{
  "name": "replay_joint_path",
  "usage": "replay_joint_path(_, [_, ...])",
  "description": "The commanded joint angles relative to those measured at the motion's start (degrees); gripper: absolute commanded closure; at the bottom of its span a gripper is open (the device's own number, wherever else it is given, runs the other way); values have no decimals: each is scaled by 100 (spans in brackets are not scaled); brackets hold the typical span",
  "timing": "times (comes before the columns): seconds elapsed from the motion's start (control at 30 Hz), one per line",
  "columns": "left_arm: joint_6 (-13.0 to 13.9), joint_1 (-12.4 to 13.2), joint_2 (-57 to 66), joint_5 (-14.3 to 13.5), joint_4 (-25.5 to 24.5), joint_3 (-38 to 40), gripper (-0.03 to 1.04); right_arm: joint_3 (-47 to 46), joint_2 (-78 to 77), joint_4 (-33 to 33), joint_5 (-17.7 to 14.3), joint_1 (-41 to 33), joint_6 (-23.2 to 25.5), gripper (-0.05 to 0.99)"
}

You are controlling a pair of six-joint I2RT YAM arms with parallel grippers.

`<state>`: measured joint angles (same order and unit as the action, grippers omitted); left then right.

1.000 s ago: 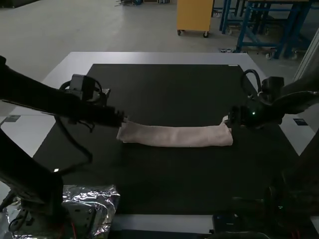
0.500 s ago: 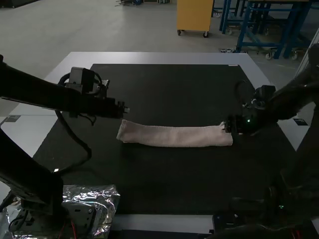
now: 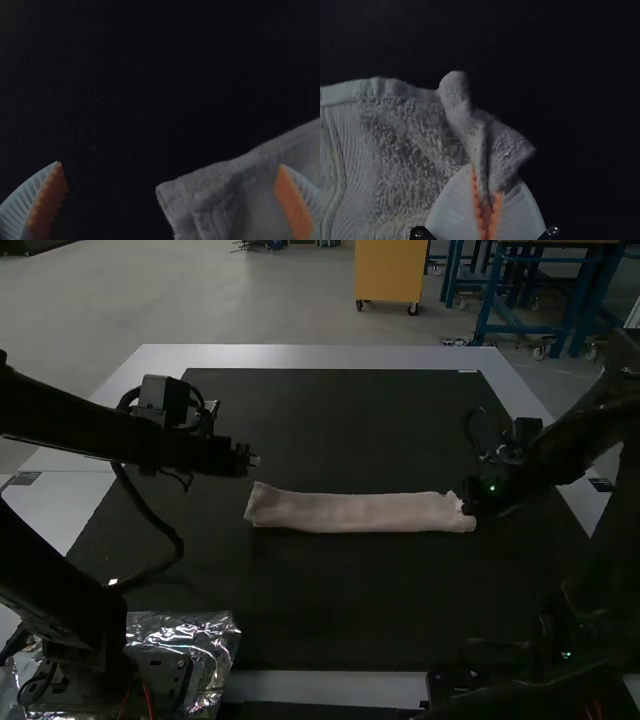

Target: Fold the towel.

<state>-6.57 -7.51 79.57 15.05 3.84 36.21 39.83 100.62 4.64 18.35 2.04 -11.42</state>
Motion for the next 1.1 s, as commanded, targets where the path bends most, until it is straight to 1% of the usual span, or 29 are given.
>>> replay_joint_path(0.0, [-55,56,-91,42,65,88,4,-143,54,-333,644,77,-53,96])
replay_joint_path(0.17, [-55,100,-91,-37,223,124,4,7,-825,-517,714,1105,-150,96])
replay_joint_path(0.23, [-29,100,-82,-81,293,159,4,130,-1079,-842,802,1395,-220,96])
replay_joint_path(0.3, [-11,74,-73,-134,346,194,4,200,-1255,-1185,1030,1492,-282,96])
replay_joint_path(0.4, [33,65,-47,-248,425,211,4,218,-1396,-1440,1092,1395,-247,96])
replay_joint_path(0.47, [112,56,-29,-327,460,203,4,209,-1405,-1475,1224,1149,-1,96])
replay_joint_path(0.6, [182,92,41,-371,460,211,4,183,-1422,-1475,1224,279,395,96])
replay_joint_path(0.7, [209,92,59,-371,460,194,4,209,-1431,-1405,1206,-380,931,96])
replay_joint_path(0.8, [261,92,59,-371,469,185,4,235,-1431,-939,1127,-1066,1564,96])
replay_joint_path(0.87, [314,92,59,-371,469,176,4,244,-1422,-552,969,-1470,1951,96])
replay_joint_path(0.93, [332,92,59,-371,469,167,4,262,-1396,-174,951,-1883,2320,96])
replay_joint_path(1.03, [358,92,59,-371,478,141,4,394,-1264,80,899,-2358,2619,96])
replay_joint_path(1.07, [367,92,59,-371,495,124,4,455,-1185,89,899,-2472,2636,96])
